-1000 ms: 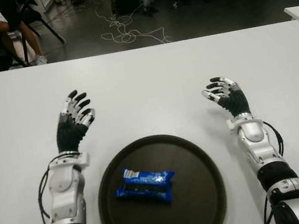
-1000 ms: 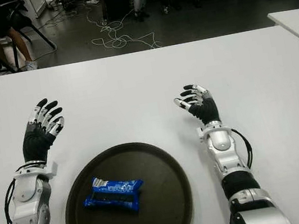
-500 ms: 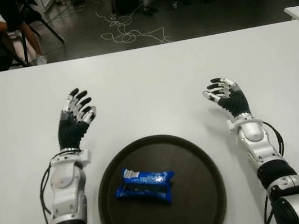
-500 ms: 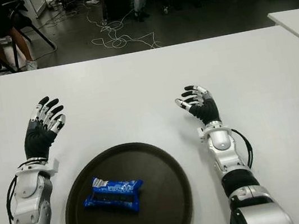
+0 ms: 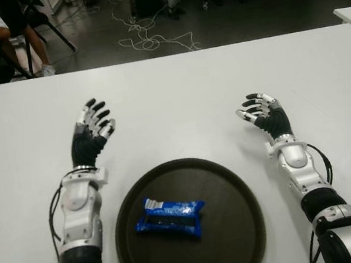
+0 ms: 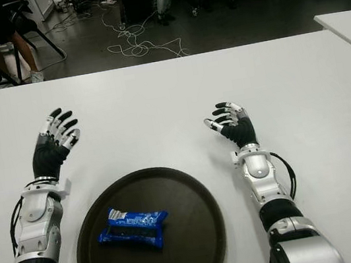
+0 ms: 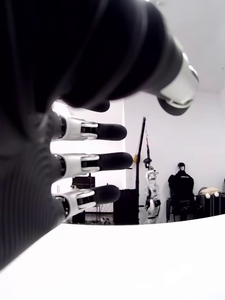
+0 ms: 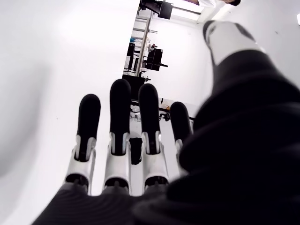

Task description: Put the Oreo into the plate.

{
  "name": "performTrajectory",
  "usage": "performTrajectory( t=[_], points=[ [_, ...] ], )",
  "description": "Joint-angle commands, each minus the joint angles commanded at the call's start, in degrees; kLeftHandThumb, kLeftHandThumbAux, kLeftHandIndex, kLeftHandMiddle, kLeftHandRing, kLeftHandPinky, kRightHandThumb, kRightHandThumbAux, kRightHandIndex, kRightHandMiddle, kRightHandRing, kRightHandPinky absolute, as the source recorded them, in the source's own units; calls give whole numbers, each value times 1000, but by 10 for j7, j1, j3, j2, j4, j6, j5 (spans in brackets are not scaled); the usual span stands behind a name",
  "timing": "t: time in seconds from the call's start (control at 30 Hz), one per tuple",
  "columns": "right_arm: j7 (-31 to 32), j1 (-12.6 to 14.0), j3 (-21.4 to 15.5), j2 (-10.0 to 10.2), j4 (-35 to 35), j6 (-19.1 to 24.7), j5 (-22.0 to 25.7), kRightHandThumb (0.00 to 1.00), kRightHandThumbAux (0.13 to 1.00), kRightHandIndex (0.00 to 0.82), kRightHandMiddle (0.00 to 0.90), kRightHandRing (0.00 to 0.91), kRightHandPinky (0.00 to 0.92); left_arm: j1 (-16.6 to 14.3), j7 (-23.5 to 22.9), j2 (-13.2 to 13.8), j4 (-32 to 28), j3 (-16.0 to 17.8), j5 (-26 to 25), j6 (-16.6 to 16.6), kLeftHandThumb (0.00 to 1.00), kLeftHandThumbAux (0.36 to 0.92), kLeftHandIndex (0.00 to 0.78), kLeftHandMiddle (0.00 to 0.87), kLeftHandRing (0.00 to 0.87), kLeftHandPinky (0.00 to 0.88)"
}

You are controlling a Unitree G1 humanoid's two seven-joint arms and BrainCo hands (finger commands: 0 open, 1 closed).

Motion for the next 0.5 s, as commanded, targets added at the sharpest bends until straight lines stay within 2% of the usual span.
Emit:
performTrajectory(
  t=[0.33, 0.5],
  points=[
    [11, -2, -1, -3, 4, 1, 1, 217, 754, 330, 389, 398, 401, -6, -10, 2, 31, 7, -5, -25, 154, 774, 89, 180, 164, 171],
    [12, -3, -2, -1, 6, 1, 2, 222, 747, 327, 389, 396, 401, -7, -16, 4, 43, 10, -7, -32, 155, 764, 83, 177, 163, 158]
  ],
)
